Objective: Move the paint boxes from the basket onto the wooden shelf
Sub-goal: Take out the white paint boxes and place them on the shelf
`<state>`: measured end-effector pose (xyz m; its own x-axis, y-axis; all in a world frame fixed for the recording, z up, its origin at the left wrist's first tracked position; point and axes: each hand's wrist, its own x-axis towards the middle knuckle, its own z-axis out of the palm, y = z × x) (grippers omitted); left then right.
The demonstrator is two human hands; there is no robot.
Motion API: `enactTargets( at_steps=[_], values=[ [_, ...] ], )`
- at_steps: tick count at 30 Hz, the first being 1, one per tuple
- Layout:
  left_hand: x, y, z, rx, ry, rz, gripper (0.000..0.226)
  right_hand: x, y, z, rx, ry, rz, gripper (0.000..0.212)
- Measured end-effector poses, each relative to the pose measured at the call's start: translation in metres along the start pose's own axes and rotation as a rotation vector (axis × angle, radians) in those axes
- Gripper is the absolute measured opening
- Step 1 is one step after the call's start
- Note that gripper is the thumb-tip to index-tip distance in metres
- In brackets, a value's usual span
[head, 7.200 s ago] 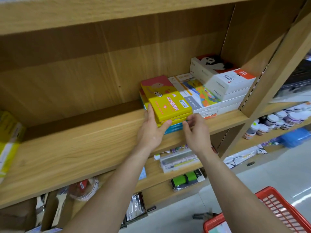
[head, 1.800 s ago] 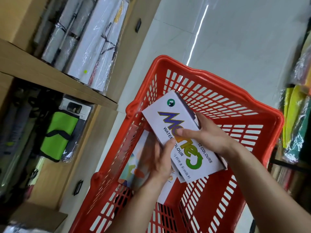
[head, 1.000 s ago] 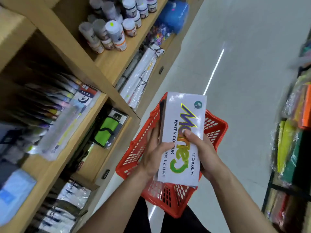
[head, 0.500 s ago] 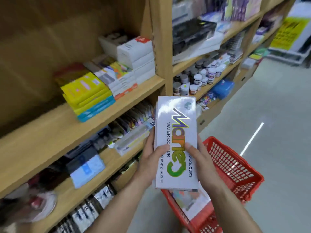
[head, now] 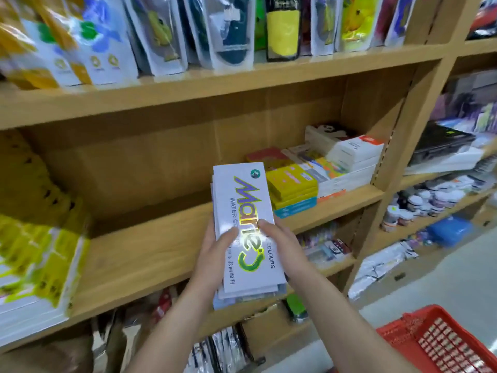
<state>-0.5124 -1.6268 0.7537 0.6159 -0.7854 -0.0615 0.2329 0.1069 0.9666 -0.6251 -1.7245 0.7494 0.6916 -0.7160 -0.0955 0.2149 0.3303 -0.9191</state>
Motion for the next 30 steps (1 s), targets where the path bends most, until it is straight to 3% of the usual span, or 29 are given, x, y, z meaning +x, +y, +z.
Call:
enactTargets(
  at_steps=[5, 11, 16, 22, 26, 30],
  values=[
    [0.045, 0.007, -0.022, -0.024, 0.067, -0.059, 0.043, 0.056, 0.007, 0.023, -0.033, 0.004, 0.120, 0.033],
    [0.105, 0.013, -0.021, -0.037, 0.068, -0.093, 0.067, 0.123, -0.005, 0.013, -0.147, -0.019, 0.200, 0.029],
    [0.119, 0.005, -0.027, 0.004, 0.036, -0.091, 0.031, 0.151, -0.001, 0.001, -0.231, -0.062, 0.250, 0.030],
    [0.072, -0.019, -0.032, 0.182, 0.086, -0.012, 0.038, 0.090, 0.021, -0.025, -0.247, -0.127, -0.129, 0.056],
    [0.060, -0.031, -0.025, 0.237, 0.067, -0.003, 0.050, 0.072, 0.036, -0.039, -0.566, -0.290, -0.314, 0.085],
    [0.071, -0.036, -0.009, 0.262, 0.053, -0.038, 0.054, 0.084, 0.026, -0.042, -0.748, -0.172, -0.400, 0.065]
  ],
)
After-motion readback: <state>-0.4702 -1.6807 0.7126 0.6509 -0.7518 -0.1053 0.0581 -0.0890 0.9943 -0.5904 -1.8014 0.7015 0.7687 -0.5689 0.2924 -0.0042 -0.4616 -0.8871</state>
